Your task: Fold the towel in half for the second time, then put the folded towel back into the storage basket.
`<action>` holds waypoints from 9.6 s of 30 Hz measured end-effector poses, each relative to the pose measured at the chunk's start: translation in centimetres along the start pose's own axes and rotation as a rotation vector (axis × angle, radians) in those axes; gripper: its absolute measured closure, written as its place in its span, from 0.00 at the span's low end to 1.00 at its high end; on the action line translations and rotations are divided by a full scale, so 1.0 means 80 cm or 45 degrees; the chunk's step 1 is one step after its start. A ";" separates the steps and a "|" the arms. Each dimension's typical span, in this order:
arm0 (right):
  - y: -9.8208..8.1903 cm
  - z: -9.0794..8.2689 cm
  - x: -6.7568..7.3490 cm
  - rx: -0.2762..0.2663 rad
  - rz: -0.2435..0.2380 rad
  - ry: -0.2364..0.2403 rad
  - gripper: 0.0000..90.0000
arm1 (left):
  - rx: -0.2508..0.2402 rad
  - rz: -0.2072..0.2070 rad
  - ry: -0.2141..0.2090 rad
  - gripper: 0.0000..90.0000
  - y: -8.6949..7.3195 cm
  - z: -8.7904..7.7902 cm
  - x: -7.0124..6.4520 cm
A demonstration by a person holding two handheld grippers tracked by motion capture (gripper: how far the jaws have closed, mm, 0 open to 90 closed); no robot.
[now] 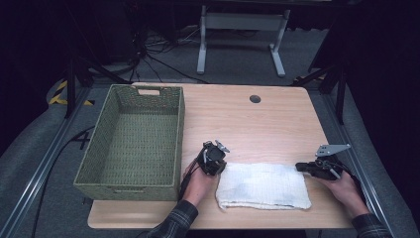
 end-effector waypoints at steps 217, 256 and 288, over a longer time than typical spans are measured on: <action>0.071 0.127 0.062 0.013 -0.141 0.182 1.00 | 0.014 0.183 -0.472 0.99 -0.005 0.013 -0.097; 0.076 0.100 0.054 -0.081 -0.103 0.223 0.65 | 0.011 0.512 -0.515 0.29 0.011 0.041 -0.114; 0.111 0.158 0.071 -0.014 -0.274 0.469 0.43 | 0.106 0.444 -0.717 0.89 -0.010 0.005 -0.109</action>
Point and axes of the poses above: each handheld gripper's, and its own axes: z roughly forward along the jaws, y roughly out of its top, x roughly to its left, the point moved 3 cm from there along z, roughly forward along the jaws, and after that the axes turned 15 degrees about -x, right-handed, at the moved point
